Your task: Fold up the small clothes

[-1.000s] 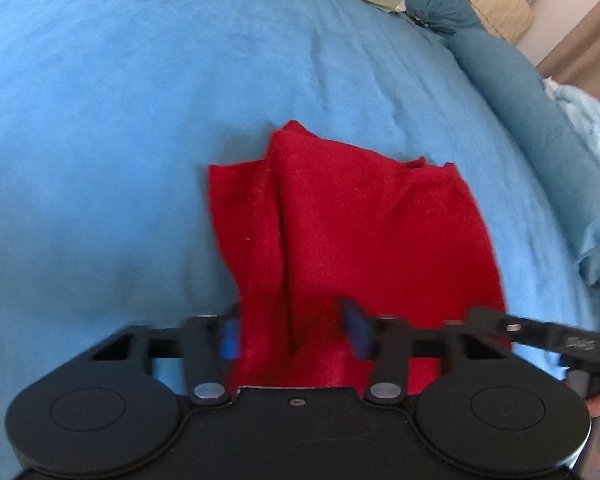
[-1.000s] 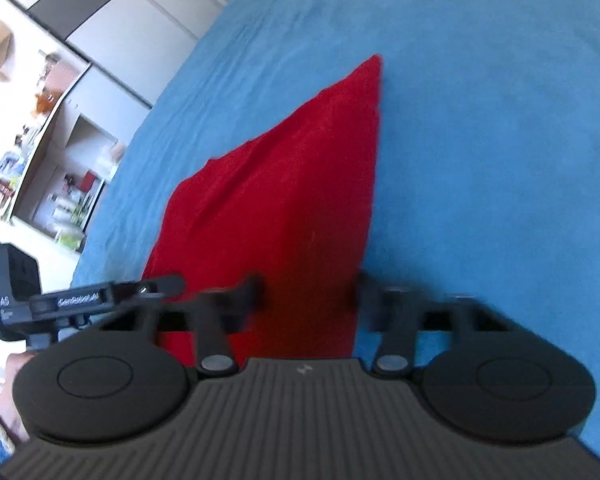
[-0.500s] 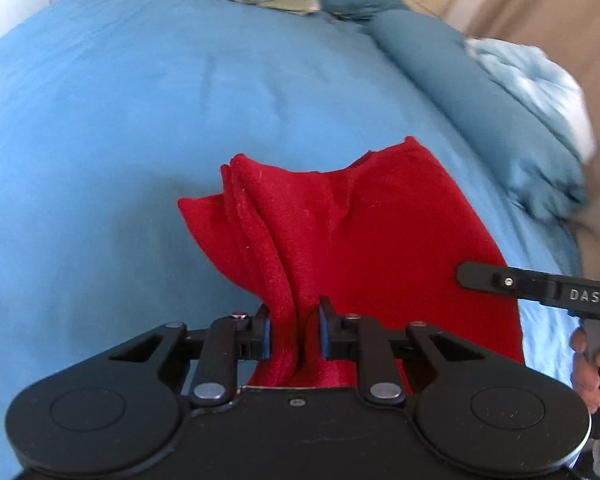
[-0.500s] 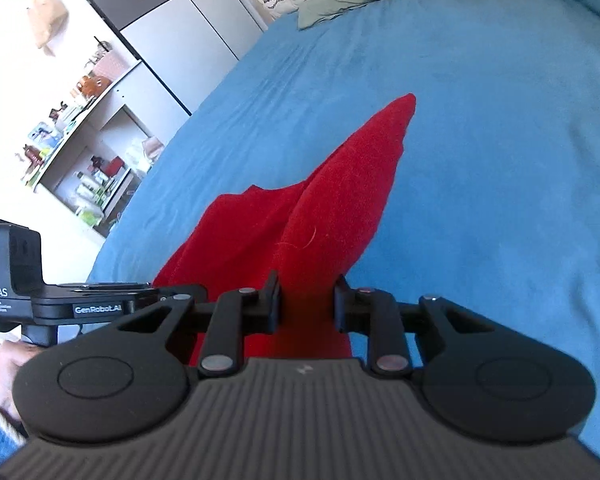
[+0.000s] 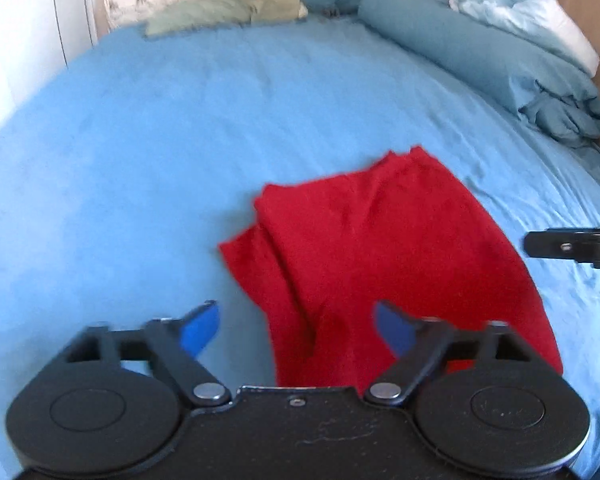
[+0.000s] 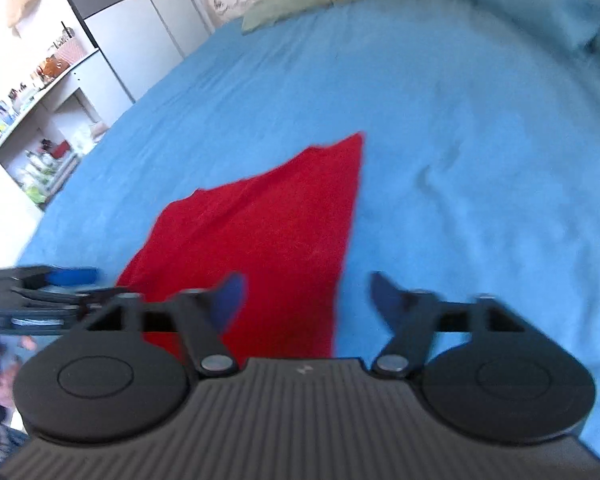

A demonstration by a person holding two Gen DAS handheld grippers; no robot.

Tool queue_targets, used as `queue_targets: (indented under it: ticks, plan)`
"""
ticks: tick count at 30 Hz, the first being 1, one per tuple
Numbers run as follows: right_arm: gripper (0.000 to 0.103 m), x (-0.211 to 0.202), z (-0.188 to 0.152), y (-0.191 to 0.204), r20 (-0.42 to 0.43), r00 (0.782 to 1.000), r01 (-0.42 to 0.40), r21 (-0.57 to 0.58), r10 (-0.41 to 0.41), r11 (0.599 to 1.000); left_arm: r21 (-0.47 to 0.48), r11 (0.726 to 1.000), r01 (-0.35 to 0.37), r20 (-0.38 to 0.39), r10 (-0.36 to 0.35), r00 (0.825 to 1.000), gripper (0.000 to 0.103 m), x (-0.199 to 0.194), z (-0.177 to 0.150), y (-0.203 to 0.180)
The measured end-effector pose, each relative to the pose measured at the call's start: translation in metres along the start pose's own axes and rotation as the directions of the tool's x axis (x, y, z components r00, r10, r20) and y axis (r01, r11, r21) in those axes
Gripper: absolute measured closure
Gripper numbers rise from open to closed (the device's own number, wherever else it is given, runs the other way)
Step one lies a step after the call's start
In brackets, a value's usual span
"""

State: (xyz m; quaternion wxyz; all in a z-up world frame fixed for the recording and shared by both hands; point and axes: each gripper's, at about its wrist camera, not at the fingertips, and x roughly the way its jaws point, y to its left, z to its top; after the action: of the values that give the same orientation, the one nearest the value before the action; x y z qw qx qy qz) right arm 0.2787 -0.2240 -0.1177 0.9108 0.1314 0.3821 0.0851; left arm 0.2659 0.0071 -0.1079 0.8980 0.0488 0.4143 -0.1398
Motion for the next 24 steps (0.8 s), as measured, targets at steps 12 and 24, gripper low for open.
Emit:
queue_targets:
  ticks: [12, 24]
  plan:
    - [0.002, 0.019, -0.060, -0.013, -0.091, 0.984, 0.140, -0.116, -0.151, 0.983, -0.086, 0.992, -0.098, -0.084, 0.090, 0.992, 0.009, 0.025, -0.057, 0.022]
    - [0.000, -0.125, -0.035, 0.045, 0.150, 0.976, 0.183, -0.151, -0.160, 0.972, -0.169, 0.963, -0.210, 0.133, 0.233, 0.963, 0.001, -0.132, -0.023, 0.007]
